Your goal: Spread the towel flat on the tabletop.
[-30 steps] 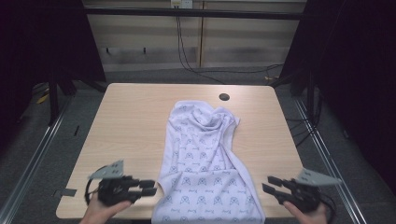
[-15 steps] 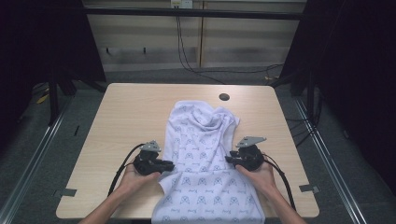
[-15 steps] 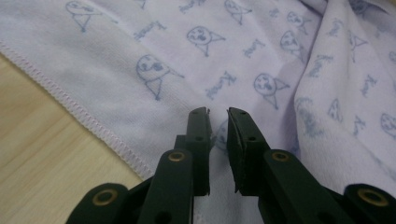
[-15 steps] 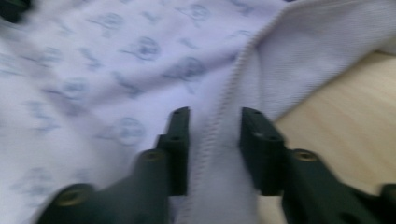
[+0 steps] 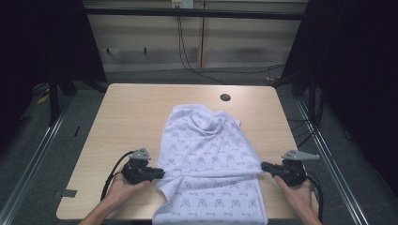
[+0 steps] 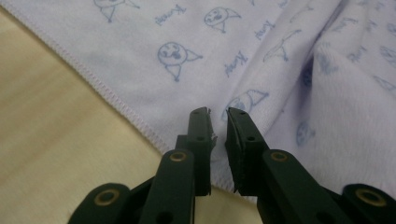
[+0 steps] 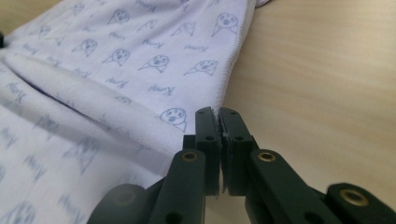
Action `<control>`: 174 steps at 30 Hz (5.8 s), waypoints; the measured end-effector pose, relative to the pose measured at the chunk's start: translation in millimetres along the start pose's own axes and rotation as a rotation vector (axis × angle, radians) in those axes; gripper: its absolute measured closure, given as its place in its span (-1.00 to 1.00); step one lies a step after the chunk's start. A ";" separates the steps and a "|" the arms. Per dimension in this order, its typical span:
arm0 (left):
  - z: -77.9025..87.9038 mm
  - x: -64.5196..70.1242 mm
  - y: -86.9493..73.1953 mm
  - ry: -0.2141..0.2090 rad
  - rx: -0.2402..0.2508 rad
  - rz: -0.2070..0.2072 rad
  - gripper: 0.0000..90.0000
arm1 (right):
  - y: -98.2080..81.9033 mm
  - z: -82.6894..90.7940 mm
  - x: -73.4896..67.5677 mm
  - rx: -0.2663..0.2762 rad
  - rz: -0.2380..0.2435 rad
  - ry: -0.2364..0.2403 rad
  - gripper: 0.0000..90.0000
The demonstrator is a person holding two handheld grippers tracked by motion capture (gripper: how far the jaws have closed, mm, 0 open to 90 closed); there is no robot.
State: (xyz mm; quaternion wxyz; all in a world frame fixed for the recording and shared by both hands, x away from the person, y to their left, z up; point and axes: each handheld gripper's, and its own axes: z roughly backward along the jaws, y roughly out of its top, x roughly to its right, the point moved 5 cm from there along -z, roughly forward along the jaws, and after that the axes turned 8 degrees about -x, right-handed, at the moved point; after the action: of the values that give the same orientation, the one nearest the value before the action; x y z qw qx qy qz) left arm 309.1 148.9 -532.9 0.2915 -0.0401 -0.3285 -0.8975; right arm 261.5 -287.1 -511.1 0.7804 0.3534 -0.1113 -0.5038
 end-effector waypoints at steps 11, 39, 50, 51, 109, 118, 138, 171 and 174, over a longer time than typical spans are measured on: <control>-2.8 -6.1 8.0 0.059 -0.001 -0.013 0.72 | 10.8 -9.5 4.8 -0.005 0.018 -0.027 0.92; -18.3 -49.9 43.3 0.114 0.074 0.071 0.51 | 58.8 -89.1 -31.0 -0.136 0.169 0.027 0.64; -5.9 1.1 9.4 0.012 -0.008 -0.027 0.53 | -10.4 -28.3 -35.6 -0.174 0.128 0.039 0.57; -5.1 8.2 5.8 -0.012 -0.019 -0.037 0.58 | -15.7 -23.5 -37.8 -0.175 0.124 0.045 0.58; 13.2 -2.1 -0.1 -0.091 0.043 0.031 0.93 | -8.2 -3.0 -40.8 -0.108 0.023 0.158 0.95; 23.2 8.8 -7.4 -0.155 0.069 0.033 0.53 | -21.5 4.8 -42.1 -0.127 0.027 0.138 0.53; -16.2 -40.1 36.9 -0.030 0.075 0.107 0.25 | 58.5 -68.3 -2.4 -0.104 0.026 0.100 0.20; 110.0 -42.6 139.6 0.179 0.479 -0.015 0.95 | 188.8 48.9 11.4 0.340 0.088 0.003 1.00; 110.1 -58.8 164.6 0.224 0.467 -0.022 0.95 | 213.4 42.1 25.7 0.344 0.070 -0.021 1.00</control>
State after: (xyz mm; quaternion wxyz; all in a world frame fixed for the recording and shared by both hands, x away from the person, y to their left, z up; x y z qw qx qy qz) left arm 435.0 144.5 -369.1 0.3177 0.1314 -0.4928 -0.7993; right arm 402.2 -276.1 -343.7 0.7242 0.4725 -0.2162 -0.4534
